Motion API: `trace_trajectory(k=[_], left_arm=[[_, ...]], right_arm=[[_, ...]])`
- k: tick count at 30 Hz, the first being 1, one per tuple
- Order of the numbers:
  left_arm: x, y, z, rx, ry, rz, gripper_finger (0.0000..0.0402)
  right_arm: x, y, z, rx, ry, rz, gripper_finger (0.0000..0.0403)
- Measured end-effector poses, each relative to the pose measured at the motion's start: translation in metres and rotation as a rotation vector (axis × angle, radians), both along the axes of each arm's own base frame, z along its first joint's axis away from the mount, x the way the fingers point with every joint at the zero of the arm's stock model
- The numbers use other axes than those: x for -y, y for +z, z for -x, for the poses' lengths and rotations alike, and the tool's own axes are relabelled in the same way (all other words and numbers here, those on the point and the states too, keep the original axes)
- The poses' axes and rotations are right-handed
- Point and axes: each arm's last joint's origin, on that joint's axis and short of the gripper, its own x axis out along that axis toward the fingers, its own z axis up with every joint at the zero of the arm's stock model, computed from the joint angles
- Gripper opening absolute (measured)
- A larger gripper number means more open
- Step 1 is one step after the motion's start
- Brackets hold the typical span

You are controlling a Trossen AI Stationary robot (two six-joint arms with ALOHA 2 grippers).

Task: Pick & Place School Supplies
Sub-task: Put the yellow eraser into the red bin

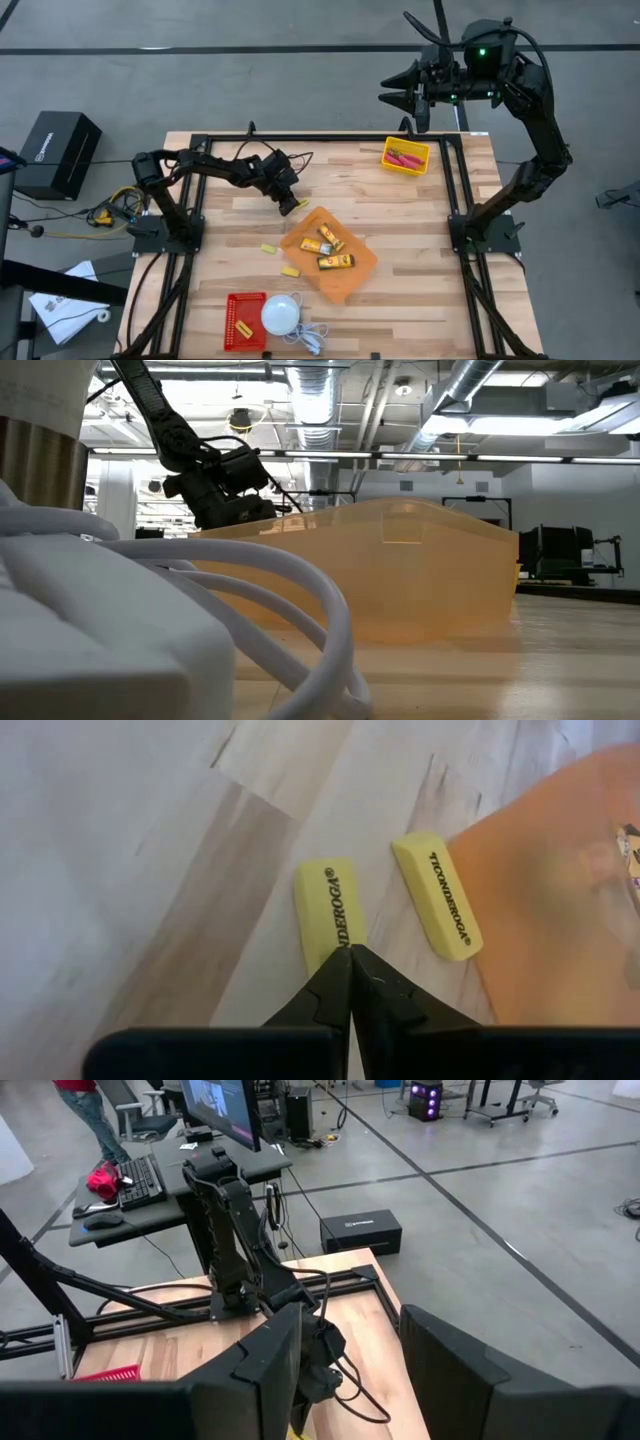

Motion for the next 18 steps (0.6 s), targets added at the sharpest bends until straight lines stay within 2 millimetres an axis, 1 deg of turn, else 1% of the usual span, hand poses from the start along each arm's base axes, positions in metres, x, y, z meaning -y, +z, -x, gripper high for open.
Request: trace_trajectory(k=[9, 18], left_arm=[[-0.009, -0.001, 0.005, -0.021, 0.053, -0.020, 0.0000], [-0.006, -0.007, 0.010, -0.041, 0.056, -0.015, 0.0000]], right_arm=[[0.000, 0.000, 0.000, -0.001, -0.001, 0.000, 0.0163], [0.000, 0.000, 0.000, -0.002, 0.000, 0.007, 0.0163]])
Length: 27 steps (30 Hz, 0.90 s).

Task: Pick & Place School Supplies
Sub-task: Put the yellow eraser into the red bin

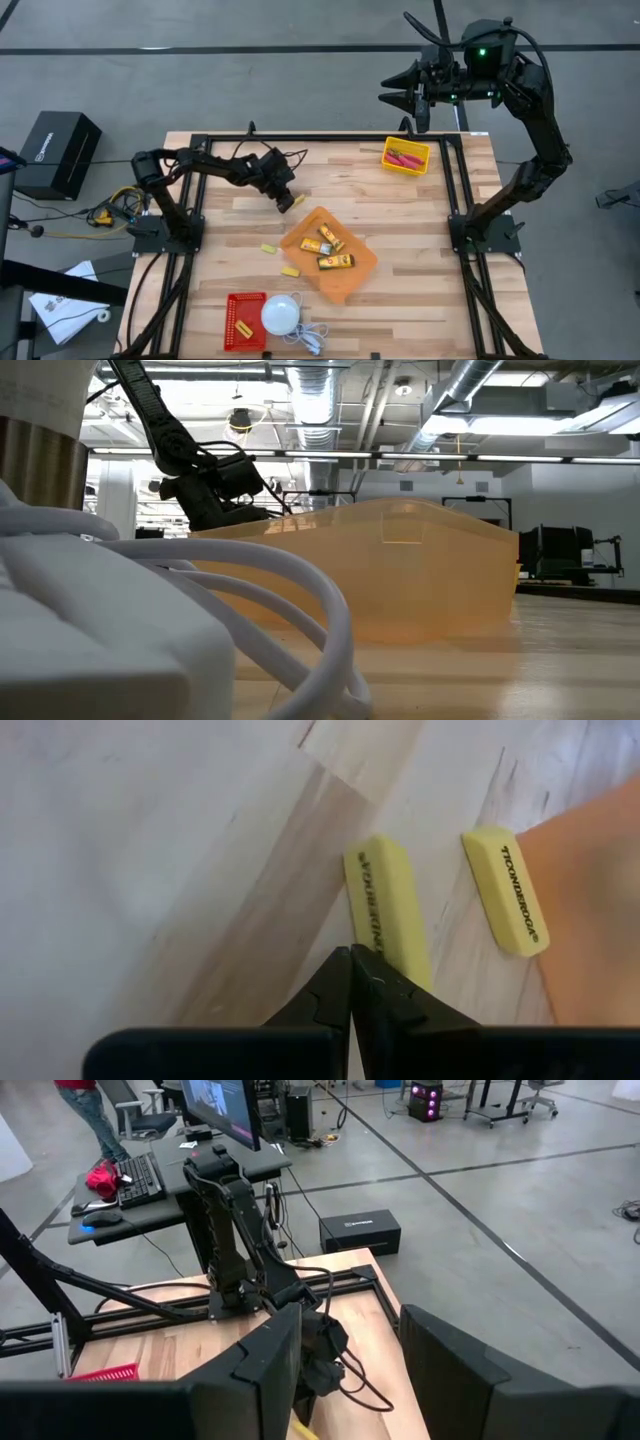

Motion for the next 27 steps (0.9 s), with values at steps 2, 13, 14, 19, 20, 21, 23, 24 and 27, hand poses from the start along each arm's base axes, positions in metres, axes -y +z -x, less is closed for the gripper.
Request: trace_trajectory(k=[2, 13, 14, 19, 20, 21, 23, 24, 27], left_arm=[[0.001, -0.002, 0.003, -0.001, -0.002, 0.007, 0.0000], [-0.009, -0.005, 0.017, -0.011, 0.074, 0.026, 0.0000], [-0.010, -0.005, 0.017, -0.009, 0.078, 0.025, 0.0000], [-0.011, -0.002, 0.019, -0.023, 0.099, 0.000, 0.0000], [-0.011, -0.002, 0.020, -0.024, 0.100, -0.001, 0.0000], [-0.011, -0.002, 0.020, -0.024, 0.101, -0.002, 0.0000], [-0.012, -0.002, 0.020, -0.025, 0.105, -0.004, 0.0000], [-0.012, -0.001, 0.020, -0.022, 0.105, -0.005, 0.0000], [-0.012, 0.005, 0.022, -0.006, 0.105, -0.007, 0.0001]], right_arm=[[0.000, 0.000, 0.000, 0.000, 0.000, 0.000, 0.0163], [0.000, 0.000, 0.000, -0.001, -0.002, -0.006, 0.0163], [0.000, 0.000, 0.000, -0.002, -0.002, -0.008, 0.0163], [0.000, -0.001, 0.000, -0.008, -0.001, -0.007, 0.0163], [0.000, -0.001, 0.000, -0.010, 0.000, -0.005, 0.0163], [0.000, -0.001, 0.000, -0.010, 0.000, -0.005, 0.0163], [0.000, -0.001, 0.001, -0.014, -0.003, -0.007, 0.0163], [0.001, -0.002, 0.001, -0.020, -0.004, -0.009, 0.0163], [0.003, -0.003, 0.002, -0.031, -0.014, -0.014, 0.0163]])
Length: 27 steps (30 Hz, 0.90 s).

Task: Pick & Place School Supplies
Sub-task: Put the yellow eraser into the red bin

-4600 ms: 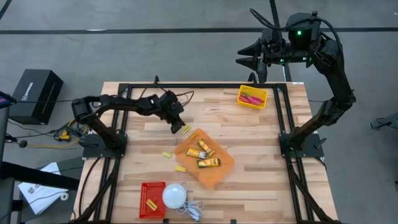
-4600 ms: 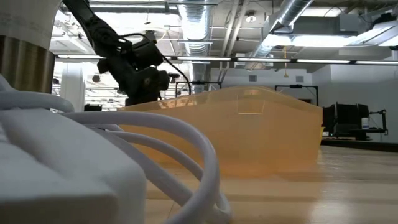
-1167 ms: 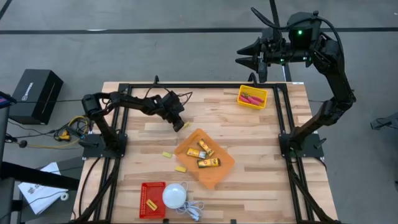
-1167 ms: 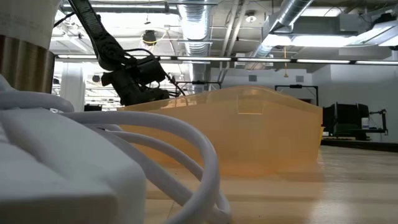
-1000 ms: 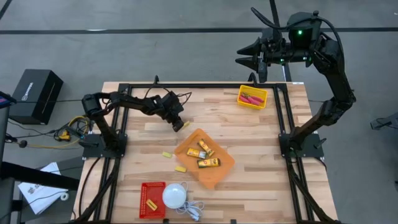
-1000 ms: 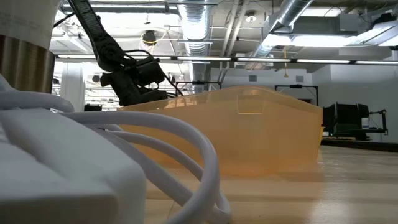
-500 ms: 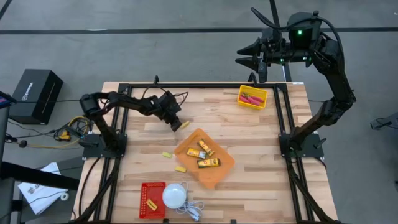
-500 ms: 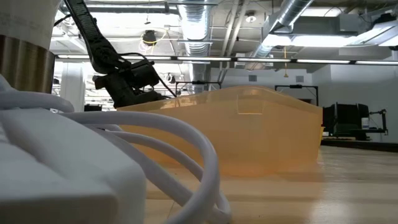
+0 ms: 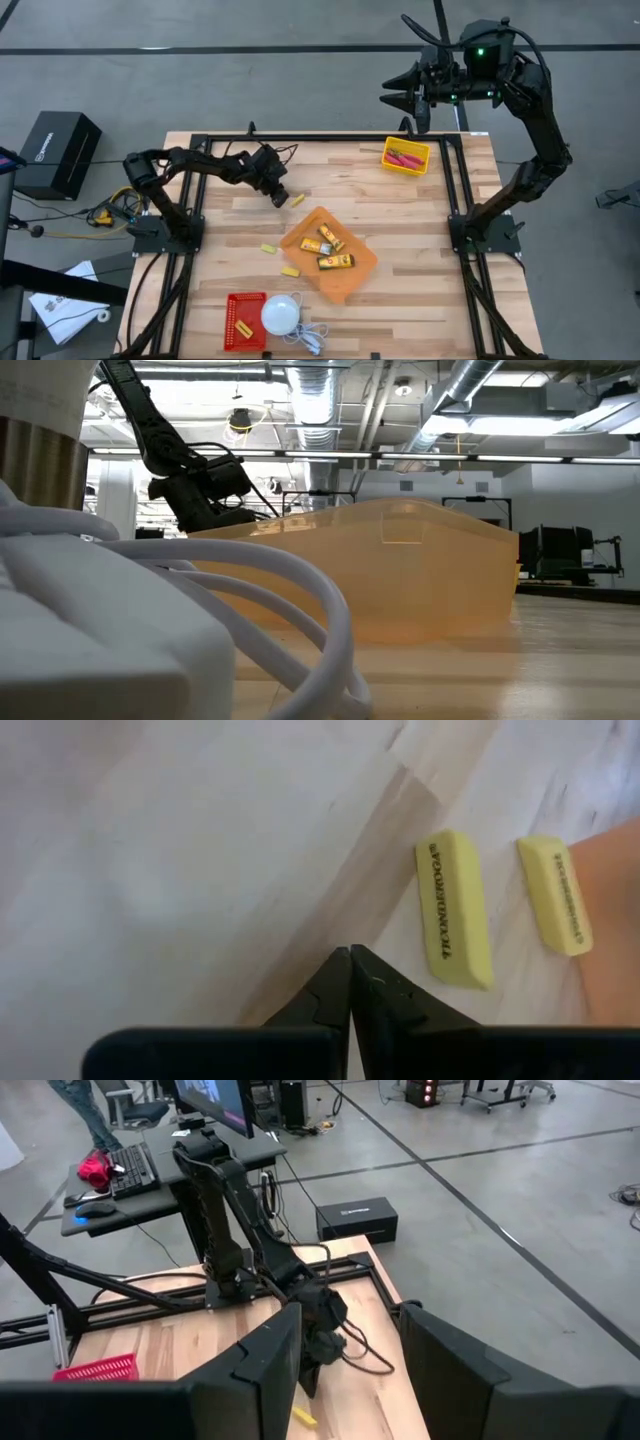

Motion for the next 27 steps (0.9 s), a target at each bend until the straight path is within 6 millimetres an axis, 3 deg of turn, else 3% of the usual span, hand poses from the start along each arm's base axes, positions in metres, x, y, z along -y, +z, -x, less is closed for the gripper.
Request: trace_trajectory(k=[6, 12, 15, 18, 27], left_arm=[[0.007, 0.051, 0.005, 0.197, -0.015, -0.004, 0.0039], [0.026, 0.105, 0.018, 0.367, -0.019, -0.084, 0.0145], [0.038, 0.108, 0.021, 0.319, -0.004, -0.094, 0.0197], [0.048, 0.103, 0.019, 0.257, -0.019, -0.078, 0.0224], [0.066, 0.105, 0.009, 0.179, -0.030, -0.183, 0.0215]], right_arm=[[0.001, 0.000, 0.001, -0.004, -0.003, 0.010, 0.0163], [0.002, 0.001, 0.001, 0.000, 0.002, 0.027, 0.0163], [0.002, 0.003, 0.000, 0.020, 0.002, 0.038, 0.0163], [0.002, 0.004, 0.000, 0.036, 0.002, 0.047, 0.0163], [0.001, 0.004, -0.001, 0.037, 0.007, 0.044, 0.0163]])
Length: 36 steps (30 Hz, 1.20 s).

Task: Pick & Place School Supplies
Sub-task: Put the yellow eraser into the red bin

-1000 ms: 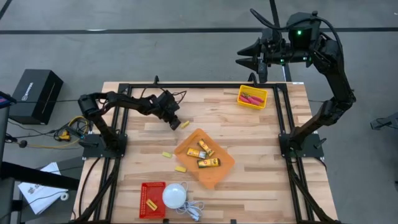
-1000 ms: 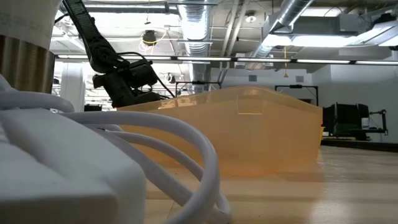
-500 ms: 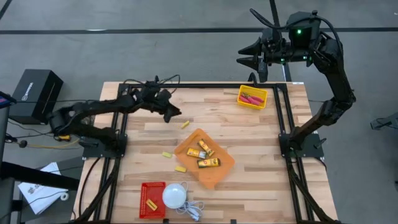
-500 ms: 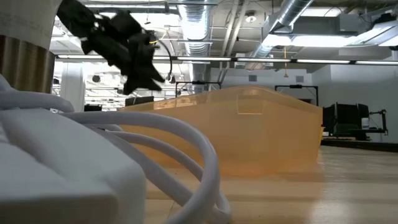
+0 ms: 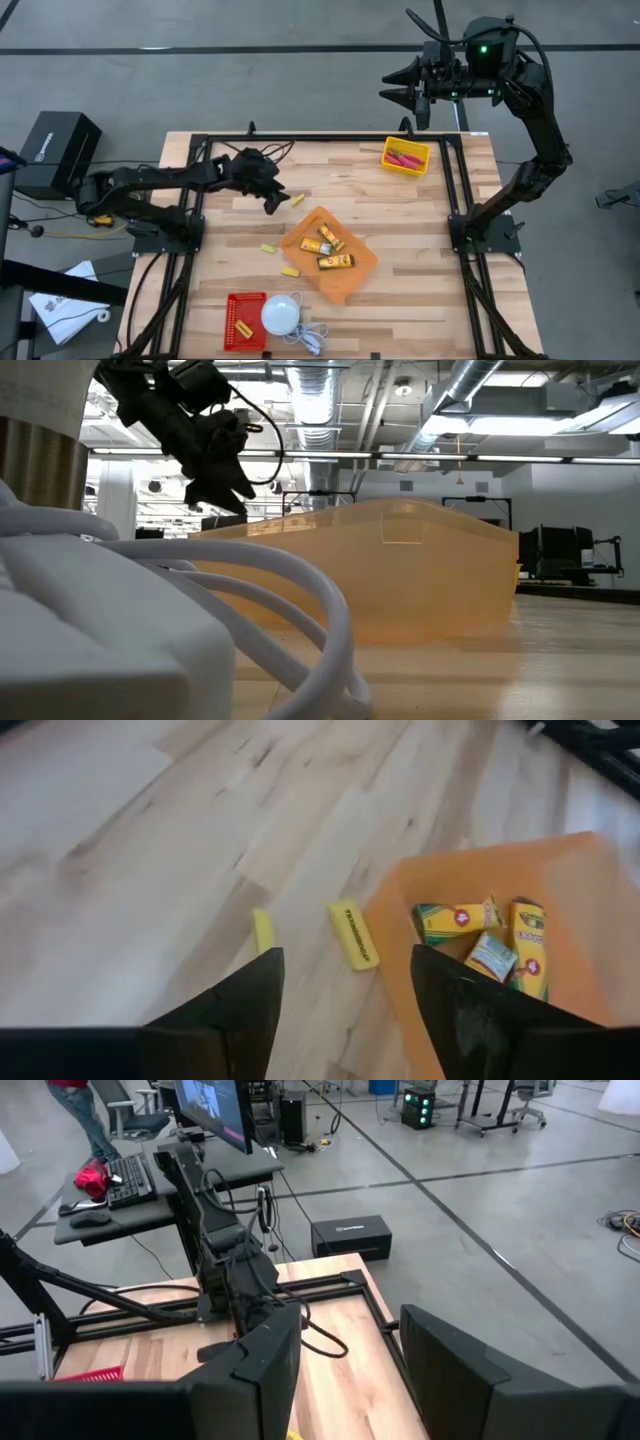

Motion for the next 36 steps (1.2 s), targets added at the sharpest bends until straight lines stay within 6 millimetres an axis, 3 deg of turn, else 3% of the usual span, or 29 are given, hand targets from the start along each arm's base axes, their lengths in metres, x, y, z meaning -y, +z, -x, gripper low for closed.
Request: trace_trajectory(k=[4, 12, 16, 23, 36], left_arm=[[-0.001, 0.002, -0.007, -0.089, 0.015, -0.013, 0.0221], [-0.004, 0.008, -0.043, -0.197, 0.020, -0.067, 0.0232], [-0.007, -0.003, -0.056, -0.235, 0.075, -0.020, 0.0233], [-0.010, -0.022, -0.062, -0.346, 0.096, 0.032, 0.0233], [-0.011, -0.023, -0.058, -0.384, 0.121, 0.059, 0.0268]], right_arm=[[0.000, 0.000, 0.000, 0.000, 0.001, 0.000, 0.0163], [0.000, 0.000, 0.000, 0.000, 0.000, 0.000, 0.0163], [-0.001, 0.000, 0.000, 0.004, 0.026, -0.004, 0.0163], [-0.001, 0.000, 0.000, 0.001, 0.055, 0.013, 0.0163], [-0.002, 0.000, 0.000, 0.003, 0.058, 0.014, 0.0163]])
